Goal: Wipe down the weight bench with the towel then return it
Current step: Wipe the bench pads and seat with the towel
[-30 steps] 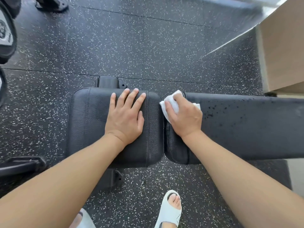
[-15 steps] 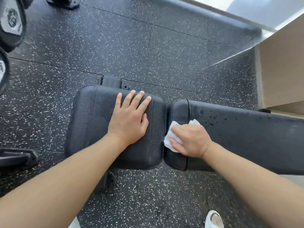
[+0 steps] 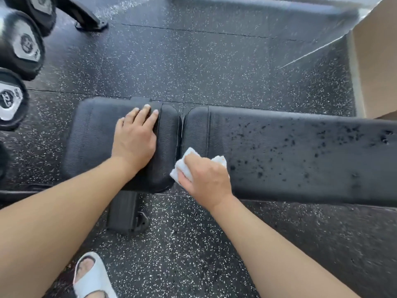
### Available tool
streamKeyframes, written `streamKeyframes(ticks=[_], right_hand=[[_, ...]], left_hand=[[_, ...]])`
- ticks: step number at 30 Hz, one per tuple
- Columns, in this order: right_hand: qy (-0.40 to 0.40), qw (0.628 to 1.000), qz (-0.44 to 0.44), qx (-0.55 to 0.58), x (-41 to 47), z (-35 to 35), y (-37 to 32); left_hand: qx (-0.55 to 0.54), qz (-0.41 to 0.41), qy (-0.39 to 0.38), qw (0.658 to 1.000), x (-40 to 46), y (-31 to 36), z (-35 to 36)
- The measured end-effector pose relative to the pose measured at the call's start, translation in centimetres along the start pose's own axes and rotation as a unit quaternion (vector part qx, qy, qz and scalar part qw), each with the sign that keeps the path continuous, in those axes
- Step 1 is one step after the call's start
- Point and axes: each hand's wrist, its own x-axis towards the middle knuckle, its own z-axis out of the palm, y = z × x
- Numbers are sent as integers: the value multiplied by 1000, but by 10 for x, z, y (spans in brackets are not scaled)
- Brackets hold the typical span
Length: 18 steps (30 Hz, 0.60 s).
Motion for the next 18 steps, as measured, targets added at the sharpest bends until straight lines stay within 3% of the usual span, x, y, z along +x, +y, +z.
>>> streamKeyframes(ticks=[5,10,14,18], right_hand=[[-46,993,-97,51,-49,-32,33],[-87,982,54,160,-73,-64,43],[-3,976,112,188,-45,-80,48],[36,970,152,188,50,-66,83]], left_hand=[[-43,-38,-30,998,-25,67,9],[-55,-126,24,990,-20,90,24],[-37,-128,31,991,-20,92,29],[-36,-129,56,989,-20,93,31]])
